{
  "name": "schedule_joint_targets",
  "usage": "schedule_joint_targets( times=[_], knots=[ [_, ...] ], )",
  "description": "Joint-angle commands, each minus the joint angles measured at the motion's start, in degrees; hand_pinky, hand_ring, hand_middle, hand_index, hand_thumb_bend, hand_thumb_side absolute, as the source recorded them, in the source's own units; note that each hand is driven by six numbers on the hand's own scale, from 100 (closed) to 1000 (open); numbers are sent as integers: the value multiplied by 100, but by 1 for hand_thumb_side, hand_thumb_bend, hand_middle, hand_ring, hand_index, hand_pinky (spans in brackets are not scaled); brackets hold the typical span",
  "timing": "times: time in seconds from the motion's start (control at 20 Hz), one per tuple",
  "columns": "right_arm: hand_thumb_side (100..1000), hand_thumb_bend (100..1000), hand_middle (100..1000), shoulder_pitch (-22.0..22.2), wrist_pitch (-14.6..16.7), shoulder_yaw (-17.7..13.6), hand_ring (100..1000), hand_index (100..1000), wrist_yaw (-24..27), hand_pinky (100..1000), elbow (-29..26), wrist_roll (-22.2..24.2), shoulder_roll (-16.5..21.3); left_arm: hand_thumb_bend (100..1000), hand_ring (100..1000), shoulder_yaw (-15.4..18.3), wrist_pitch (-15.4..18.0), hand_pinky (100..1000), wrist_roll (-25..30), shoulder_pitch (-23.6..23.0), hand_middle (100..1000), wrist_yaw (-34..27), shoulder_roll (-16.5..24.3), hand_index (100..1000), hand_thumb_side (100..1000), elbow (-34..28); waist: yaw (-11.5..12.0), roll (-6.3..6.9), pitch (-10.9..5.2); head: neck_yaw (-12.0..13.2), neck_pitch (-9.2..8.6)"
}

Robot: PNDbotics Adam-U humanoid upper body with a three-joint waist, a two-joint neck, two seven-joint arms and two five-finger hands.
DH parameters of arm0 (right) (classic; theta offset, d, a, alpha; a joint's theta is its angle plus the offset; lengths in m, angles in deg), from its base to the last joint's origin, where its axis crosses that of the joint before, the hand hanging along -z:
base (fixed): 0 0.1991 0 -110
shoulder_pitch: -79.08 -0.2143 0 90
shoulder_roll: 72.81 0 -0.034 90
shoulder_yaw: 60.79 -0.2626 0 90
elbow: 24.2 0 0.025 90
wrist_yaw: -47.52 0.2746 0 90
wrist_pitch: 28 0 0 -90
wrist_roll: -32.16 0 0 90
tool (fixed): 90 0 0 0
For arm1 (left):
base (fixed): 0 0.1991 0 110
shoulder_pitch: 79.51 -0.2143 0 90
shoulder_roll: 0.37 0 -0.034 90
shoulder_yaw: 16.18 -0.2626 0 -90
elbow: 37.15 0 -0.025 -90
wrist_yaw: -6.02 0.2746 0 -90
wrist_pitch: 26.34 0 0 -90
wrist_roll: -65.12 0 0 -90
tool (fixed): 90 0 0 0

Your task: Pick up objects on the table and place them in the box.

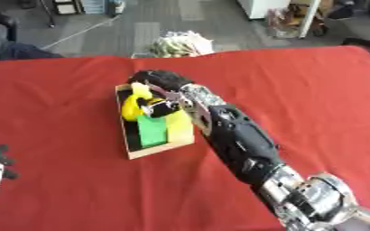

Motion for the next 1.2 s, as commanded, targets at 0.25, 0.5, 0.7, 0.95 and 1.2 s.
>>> schedule_joint_targets(
  times=[0.25, 0.5, 0.7, 0.95, 1.2],
  knots=[
    [181, 100, 838, -210, 165, -34, 795, 920, 1646, 737, -1036, 251, 538, 100, 526, 50, 12, 734, -46, 23, 564, -4, 85, 781, 652, -43, -134, -11, -179, 119, 41],
    [372, 100, 708, 290, -211, 45, 678, 858, 3641, 639, -2303, -50, 1166, 100, 528, 89, 38, 734, -126, 23, 566, 27, 105, 780, 655, -14, -336, -124, -188, 336, 122],
    [445, 100, 657, 1313, -584, 72, 639, 827, 5570, 603, -3667, -214, 1662, 100, 536, 112, 111, 735, -229, 107, 576, 94, 63, 784, 651, 11, -539, -219, -119, 637, 134],
    [465, 100, 635, 2863, -906, -202, 616, 815, 6952, 578, -4962, -235, 1821, 100, 546, 131, 260, 736, -382, 171, 585, 118, 15, 782, 661, 44, -761, -300, 6, 972, 135],
    [471, 100, 626, 4038, -992, -411, 605, 805, 7298, 568, -5271, -120, 1570, 100, 557, 125, 385, 738, -524, 187, 593, 62, -90, 782, 673, 102, -876, -311, 83, 1262, 135]
  ],
)
